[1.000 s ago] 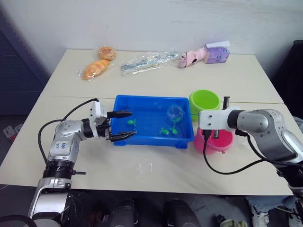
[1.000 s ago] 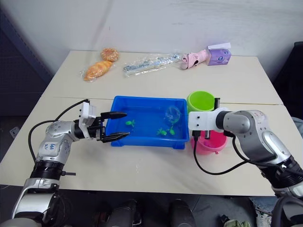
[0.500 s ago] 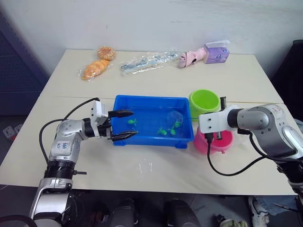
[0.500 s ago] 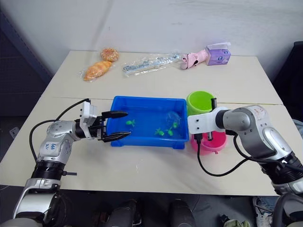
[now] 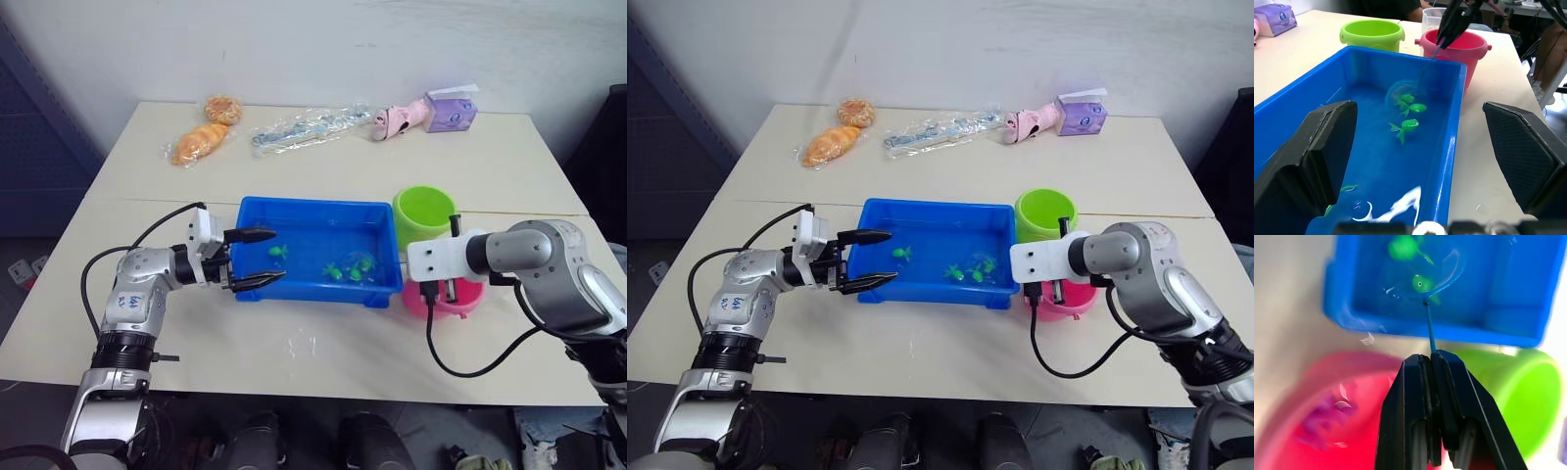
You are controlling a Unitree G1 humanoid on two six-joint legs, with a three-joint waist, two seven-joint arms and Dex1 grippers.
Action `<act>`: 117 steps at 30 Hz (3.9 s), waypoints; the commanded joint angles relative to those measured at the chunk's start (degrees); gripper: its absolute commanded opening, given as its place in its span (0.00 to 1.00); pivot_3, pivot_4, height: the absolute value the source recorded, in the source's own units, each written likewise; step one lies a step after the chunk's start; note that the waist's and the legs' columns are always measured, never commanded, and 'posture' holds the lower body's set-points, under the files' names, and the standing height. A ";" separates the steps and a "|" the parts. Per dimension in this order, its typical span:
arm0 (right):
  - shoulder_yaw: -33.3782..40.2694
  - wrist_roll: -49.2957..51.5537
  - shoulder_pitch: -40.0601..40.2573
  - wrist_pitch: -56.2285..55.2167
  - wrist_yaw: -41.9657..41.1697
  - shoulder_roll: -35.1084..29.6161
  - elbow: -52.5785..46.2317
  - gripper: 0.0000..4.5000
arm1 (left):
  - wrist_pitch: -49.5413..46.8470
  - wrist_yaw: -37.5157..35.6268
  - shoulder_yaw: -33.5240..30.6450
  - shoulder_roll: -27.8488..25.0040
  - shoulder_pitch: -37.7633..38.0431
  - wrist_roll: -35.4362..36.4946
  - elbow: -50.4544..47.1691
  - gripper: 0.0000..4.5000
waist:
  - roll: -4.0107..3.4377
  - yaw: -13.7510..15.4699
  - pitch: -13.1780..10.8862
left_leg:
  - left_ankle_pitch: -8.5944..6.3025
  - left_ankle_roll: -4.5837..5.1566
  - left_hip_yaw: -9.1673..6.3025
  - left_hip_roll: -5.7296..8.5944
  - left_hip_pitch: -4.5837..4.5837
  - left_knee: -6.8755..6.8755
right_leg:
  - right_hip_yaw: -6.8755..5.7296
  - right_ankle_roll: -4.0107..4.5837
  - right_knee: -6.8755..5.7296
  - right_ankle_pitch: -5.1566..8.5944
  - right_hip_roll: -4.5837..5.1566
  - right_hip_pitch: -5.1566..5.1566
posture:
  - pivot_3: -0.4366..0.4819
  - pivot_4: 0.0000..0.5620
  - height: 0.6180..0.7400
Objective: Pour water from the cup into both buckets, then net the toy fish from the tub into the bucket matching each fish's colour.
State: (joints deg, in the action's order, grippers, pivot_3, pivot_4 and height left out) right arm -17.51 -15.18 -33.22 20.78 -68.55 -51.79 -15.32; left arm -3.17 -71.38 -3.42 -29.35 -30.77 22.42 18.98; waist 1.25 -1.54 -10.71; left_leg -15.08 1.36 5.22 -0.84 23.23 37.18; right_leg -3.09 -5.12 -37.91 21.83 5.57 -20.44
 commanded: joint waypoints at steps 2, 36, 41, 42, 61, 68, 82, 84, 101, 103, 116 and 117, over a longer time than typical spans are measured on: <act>2.96 3.57 0.54 7.70 -0.95 0.63 -4.06 0.00 | 0.04 -0.02 -0.62 -0.56 -0.02 0.76 -1.40 0.98 | 0.00 0.00 0.00 | 0.00 0.00 0.00 0.00 0.00 0.00 | 0.00 0.00 0.00 0.00 0.00 0.00 | 0.48 0.27 1.00; -1.23 11.30 -1.58 13.05 1.52 3.02 -0.41 0.00 | 2.29 -3.78 -1.68 -5.37 0.02 0.61 1.00 0.98 | 0.00 -0.11 0.00 | -0.01 -0.01 0.00 -0.01 0.00 -0.05 | 0.00 0.00 0.04 0.00 0.01 -0.03 | 0.48 0.27 1.00; 3.06 17.36 -1.45 20.40 2.03 6.14 -1.89 0.00 | 1.72 -6.50 -1.61 -7.16 -0.33 1.19 0.62 0.98 | 0.00 -0.07 0.00 | -0.02 0.01 -0.01 -0.01 0.01 -0.06 | -0.01 0.01 0.05 0.00 0.03 -0.04 | 0.48 0.27 1.00; 4.23 19.15 -1.24 22.32 1.75 6.18 -2.78 0.00 | 1.72 -6.90 -1.64 -7.55 -0.57 1.13 0.83 0.98 | 0.00 -0.06 0.00 | -0.02 0.01 -0.02 -0.01 0.01 -0.07 | -0.01 0.01 0.05 0.00 0.03 -0.03 | 0.48 0.27 1.00; 21.29 35.21 2.51 35.73 7.86 3.25 -8.51 0.00 | 0.62 -6.35 -2.88 -7.24 -3.74 2.14 2.72 0.98 | 0.00 -0.02 -0.01 | -0.08 0.04 -0.03 0.00 0.07 -0.12 | -0.02 0.01 0.12 -0.01 0.06 -0.06 | 0.48 0.27 1.00; 33.72 40.11 6.84 39.59 16.11 4.57 -14.25 0.00 | -5.40 0.50 -4.79 -2.49 -7.23 5.82 0.37 0.98 | 0.03 0.14 -0.02 | -0.08 0.04 -0.04 0.00 0.08 -0.11 | -0.03 0.01 0.10 -0.01 0.05 -0.06 | 0.48 0.27 1.00; 36.02 22.85 17.43 8.18 24.84 -5.63 -2.47 0.00 | -11.85 8.23 -1.79 3.56 -11.73 4.65 -2.25 0.98 | 0.07 -0.05 -0.05 | -0.05 -0.01 0.07 0.02 0.05 -0.13 | 0.03 -0.03 0.13 -0.02 -0.03 -0.04 | 0.48 0.27 1.00; 34.71 19.61 18.45 1.95 26.51 -5.92 0.25 0.00 | -12.39 8.40 -1.55 4.04 -11.56 4.95 -2.80 0.98 | 0.07 -0.04 -0.05 | -0.03 -0.05 0.07 -0.01 0.04 -0.14 | 0.03 -0.03 0.15 -0.02 -0.07 -0.04 | 0.48 0.27 1.00; 21.78 -7.54 13.37 -43.04 44.52 -10.25 26.22 0.00 | -3.10 6.50 1.99 6.02 -9.59 1.00 -3.03 0.98 | 0.02 -0.11 -0.07 | 0.01 -0.11 0.10 -0.01 0.03 -0.09 | 0.04 -0.03 0.14 -0.02 -0.08 -0.04 | 0.48 0.27 1.00; 20.53 -10.73 12.62 -46.71 47.78 -10.56 28.24 0.00 | -2.55 6.29 2.11 6.12 -9.50 0.96 -2.83 0.98 | 0.02 -0.07 -0.08 | 0.02 -0.13 0.10 -0.02 0.02 -0.08 | 0.04 -0.03 0.12 -0.02 -0.09 -0.05 | 0.48 0.27 1.00; 17.45 -20.70 9.60 -59.75 59.66 -15.46 36.73 0.00 | 10.20 5.53 2.42 6.65 -10.76 -3.16 3.09 0.98 | 0.01 0.02 -0.08 | 0.03 -0.13 0.10 -0.02 0.03 -0.06 | 0.03 -0.03 0.12 -0.02 -0.09 -0.03 | 0.48 0.27 1.00; 18.50 -17.99 9.50 -59.70 59.09 -14.86 36.30 0.00 | 10.65 5.17 2.34 6.34 -10.81 -3.19 3.71 0.98 | 0.01 0.00 -0.08 | 0.03 -0.13 0.09 -0.02 0.03 -0.06 | 0.03 -0.03 0.12 -0.02 -0.09 -0.03 | 0.48 0.27 1.00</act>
State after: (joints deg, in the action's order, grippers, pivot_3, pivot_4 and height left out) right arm -1.92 -36.93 -22.43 -38.71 -9.64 -66.31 21.56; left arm 5.82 -65.83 -0.50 -22.56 -40.22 19.34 22.76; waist 1.26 -1.54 -10.79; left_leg -15.05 1.23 5.31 -0.86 23.26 37.12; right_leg -3.06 -5.15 -37.79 21.82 5.47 -20.46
